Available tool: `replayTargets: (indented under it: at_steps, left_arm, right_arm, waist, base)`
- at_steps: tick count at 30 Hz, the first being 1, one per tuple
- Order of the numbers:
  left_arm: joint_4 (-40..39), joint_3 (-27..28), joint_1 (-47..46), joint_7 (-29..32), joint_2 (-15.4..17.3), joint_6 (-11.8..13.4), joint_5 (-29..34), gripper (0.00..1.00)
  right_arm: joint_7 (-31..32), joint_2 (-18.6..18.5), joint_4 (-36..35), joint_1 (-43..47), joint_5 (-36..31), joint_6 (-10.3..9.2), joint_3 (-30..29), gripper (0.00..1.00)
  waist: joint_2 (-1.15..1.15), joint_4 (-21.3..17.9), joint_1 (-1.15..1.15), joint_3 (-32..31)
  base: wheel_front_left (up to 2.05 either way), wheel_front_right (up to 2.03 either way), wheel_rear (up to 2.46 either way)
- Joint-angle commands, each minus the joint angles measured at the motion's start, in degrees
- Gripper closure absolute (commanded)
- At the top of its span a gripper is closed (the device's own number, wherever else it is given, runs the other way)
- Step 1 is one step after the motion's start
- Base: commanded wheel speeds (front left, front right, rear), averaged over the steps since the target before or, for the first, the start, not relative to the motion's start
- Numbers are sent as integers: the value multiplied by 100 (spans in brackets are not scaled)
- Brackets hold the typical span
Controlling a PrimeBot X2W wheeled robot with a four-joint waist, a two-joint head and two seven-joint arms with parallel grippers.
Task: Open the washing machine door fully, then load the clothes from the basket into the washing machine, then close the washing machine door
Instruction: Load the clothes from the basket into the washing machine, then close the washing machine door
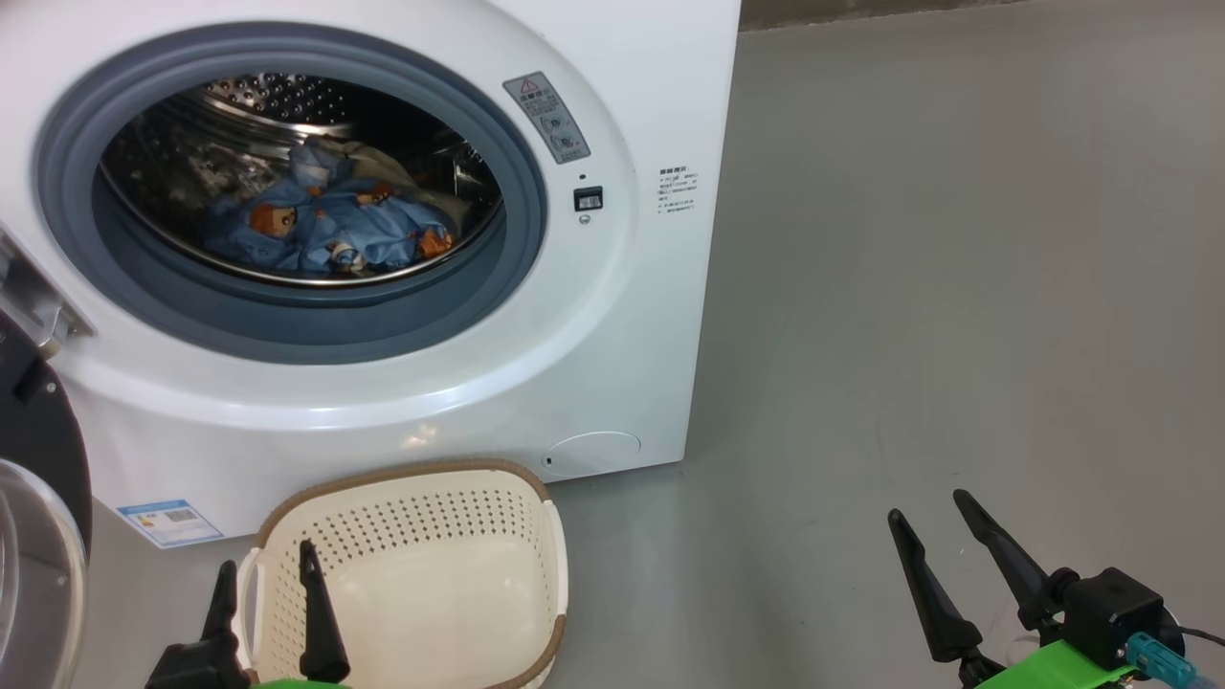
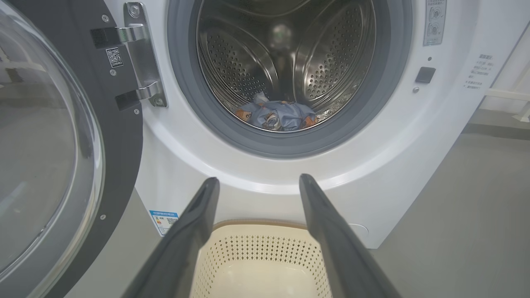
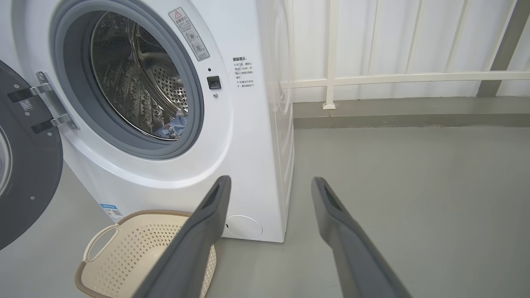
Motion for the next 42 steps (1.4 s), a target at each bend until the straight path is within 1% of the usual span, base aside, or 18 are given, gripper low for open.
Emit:
replayTargets:
  at_steps: [1, 13, 24, 34, 42]
  left_arm:
    - [-165, 206, -99, -36, 70, -27, 1, 0]
    - [-96, 250, 36, -36, 70, -145, -2, 0]
    - [-104, 337, 80, -36, 70, -150, -21, 0]
    - [-54, 324, 78, -36, 70, -157, 9, 0]
    - [27, 268, 48, -36, 70, -110, 3, 0]
  right_arm:
    - [-27, -89, -151, -36, -53, 9, 126, 0]
    - [-27, -91, -112, 131, -90, 9, 113, 0]
    - [-27, -47, -126, 156, -121, 9, 78, 0]
    - [-27, -69, -144, 167, -119, 9, 40, 0]
    - [-27, -72, -160, 166, -112, 9, 23, 0]
  waist:
    - [0, -2, 0, 3]
    - [0, -28, 0, -216]
    - [0, -54, 0, -313]
    - [0, -29, 0, -275]
    - [0, 3, 0, -251]
  base:
    - [0, 0, 0]
    - [0, 0, 0]
    - [0, 0, 0]
    - [-1, 1, 0]
    - [-73, 73, 0]
